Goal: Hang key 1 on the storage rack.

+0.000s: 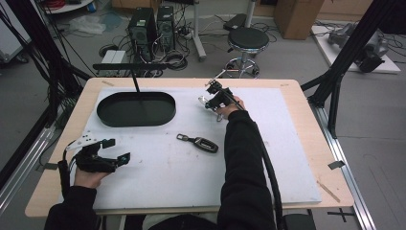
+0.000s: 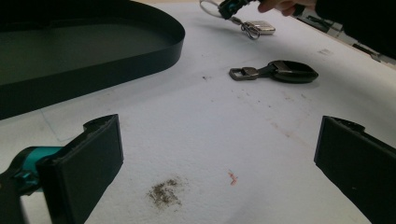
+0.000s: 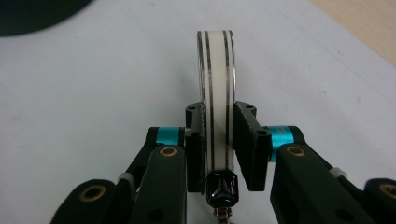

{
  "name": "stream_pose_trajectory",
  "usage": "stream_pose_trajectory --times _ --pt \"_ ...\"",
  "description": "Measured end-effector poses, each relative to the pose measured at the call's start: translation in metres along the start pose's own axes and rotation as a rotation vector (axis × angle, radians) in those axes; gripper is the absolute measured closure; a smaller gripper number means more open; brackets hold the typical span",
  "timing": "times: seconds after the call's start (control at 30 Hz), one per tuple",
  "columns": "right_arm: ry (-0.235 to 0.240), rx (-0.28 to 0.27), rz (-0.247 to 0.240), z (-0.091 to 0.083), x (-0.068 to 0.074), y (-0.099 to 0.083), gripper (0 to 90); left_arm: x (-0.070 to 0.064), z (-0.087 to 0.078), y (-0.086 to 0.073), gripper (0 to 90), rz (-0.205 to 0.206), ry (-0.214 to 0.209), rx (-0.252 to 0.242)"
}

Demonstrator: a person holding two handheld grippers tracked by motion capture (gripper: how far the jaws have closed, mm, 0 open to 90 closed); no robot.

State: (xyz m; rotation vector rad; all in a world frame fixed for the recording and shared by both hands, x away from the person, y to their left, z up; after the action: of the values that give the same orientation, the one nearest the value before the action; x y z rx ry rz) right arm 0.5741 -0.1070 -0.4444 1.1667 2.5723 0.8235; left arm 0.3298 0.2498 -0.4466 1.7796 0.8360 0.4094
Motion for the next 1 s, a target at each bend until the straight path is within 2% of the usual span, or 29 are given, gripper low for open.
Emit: stream_pose_trajectory --times 0.03,0.07,0.1,0.13,0.17,0.2,0.27,0.3,0.37,0.4,0.5,0.6,0.83,1.0 --pt "0.002 -0.007 0.005 -0.008 0.000 0.001 75.2 0.000 0.000 0.000 1.7 -0.001 -0.002 0.000" --pt "-0.001 -0.012 0.030 -0.024 -0.001 0.002 75.2 -0.001 0.000 0.000 1.7 0.001 -0.004 0.000" --pt "-0.001 -0.012 0.030 -0.024 -0.001 0.002 75.2 -0.001 0.000 0.000 1.7 0.003 -0.004 -0.001" --pt "-0.011 -0.019 0.035 -0.032 -0.003 0.003 75.2 -0.002 0.000 0.001 1.7 0.005 -0.006 -0.004" --pt "-0.013 -0.048 0.081 -0.049 -0.004 0.006 75.3 -0.003 0.000 0.001 1.7 0.002 -0.005 -0.006" --pt "-0.013 -0.048 0.081 -0.049 -0.004 0.006 75.3 -0.003 0.000 0.001 1.7 0.002 -0.006 -0.009" --pt "-0.003 -0.109 0.116 -0.070 -0.004 0.012 75.3 -0.003 0.000 0.002 1.7 0.005 -0.009 -0.015" --pt "-0.003 -0.109 0.116 -0.070 -0.004 0.012 75.3 -0.003 0.000 0.002 1.7 0.002 -0.010 -0.020" --pt "0.002 -0.136 0.127 -0.082 -0.001 0.017 75.3 -0.003 0.000 0.004 1.7 -0.010 -0.019 -0.036" --pt "0.004 -0.157 0.113 -0.092 0.004 0.023 75.3 -0.002 0.000 0.005 1.7 -0.021 -0.026 -0.049" --pt "0.014 -0.164 0.097 -0.100 0.011 0.030 75.3 0.000 -0.001 0.007 1.7 -0.038 -0.025 -0.075" --pt "0.055 -0.210 0.067 -0.113 0.026 0.046 75.4 0.001 0.000 0.007 1.7 -0.041 -0.020 -0.084" --pt "0.086 -0.236 0.017 -0.126 0.044 0.064 75.5 -0.002 0.003 0.007 1.7 -0.024 -0.023 -0.068" --pt "0.097 -0.263 0.007 -0.134 0.055 0.071 75.4 -0.002 0.003 0.008 1.7 -0.022 -0.026 -0.070"
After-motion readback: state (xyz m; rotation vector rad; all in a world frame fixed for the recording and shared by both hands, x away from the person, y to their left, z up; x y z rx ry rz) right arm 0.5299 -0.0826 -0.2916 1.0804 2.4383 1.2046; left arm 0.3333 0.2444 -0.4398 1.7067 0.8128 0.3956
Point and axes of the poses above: each handheld gripper's, and its own axes: z roughly forward along the jaws, y roughly out of its top, x roughly to its left, the point moved 5 cm from there along z, roughly forward along the jaws, and after that the axes turned 7 degrees about z, right-handed, at the moved point
